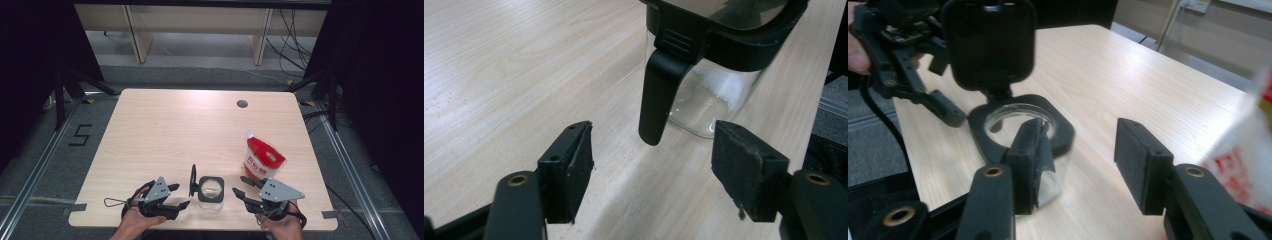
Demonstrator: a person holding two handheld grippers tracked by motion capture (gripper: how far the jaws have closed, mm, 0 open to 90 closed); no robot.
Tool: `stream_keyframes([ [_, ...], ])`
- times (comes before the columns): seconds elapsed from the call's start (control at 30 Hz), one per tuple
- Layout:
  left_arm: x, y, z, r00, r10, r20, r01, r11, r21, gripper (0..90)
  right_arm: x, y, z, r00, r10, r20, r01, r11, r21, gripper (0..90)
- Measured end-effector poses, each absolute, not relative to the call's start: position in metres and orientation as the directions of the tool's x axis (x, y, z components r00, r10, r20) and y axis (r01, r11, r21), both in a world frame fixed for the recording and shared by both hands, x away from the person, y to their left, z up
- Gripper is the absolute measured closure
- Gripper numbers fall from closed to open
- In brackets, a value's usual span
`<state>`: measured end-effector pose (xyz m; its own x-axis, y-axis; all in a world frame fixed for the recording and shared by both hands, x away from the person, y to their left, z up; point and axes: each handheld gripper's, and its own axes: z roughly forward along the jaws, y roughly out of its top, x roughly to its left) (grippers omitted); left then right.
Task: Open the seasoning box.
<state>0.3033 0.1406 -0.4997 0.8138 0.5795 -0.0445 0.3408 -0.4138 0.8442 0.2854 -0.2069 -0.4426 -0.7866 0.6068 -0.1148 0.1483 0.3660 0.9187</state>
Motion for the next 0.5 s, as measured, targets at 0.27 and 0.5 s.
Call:
stream_keyframes([
  [0.27, 0.298, 0.147, -0.5, 0.802, 0.594, -0.055, 0.362, -0.412, 0.836, 27.2, 0.283, -0.232, -0.45, -0.744, 0.662, -0.088, 0.197, 0.343, 0.918, 46.2],
  [0.5, 0.297, 0.147, -0.5, 0.802, 0.595, -0.051, 0.364, -0.419, 0.832, 26.5, 0.279, -0.25, -0.456, -0.697, 0.716, -0.043, 0.25, 0.299, 0.921, 41.6],
])
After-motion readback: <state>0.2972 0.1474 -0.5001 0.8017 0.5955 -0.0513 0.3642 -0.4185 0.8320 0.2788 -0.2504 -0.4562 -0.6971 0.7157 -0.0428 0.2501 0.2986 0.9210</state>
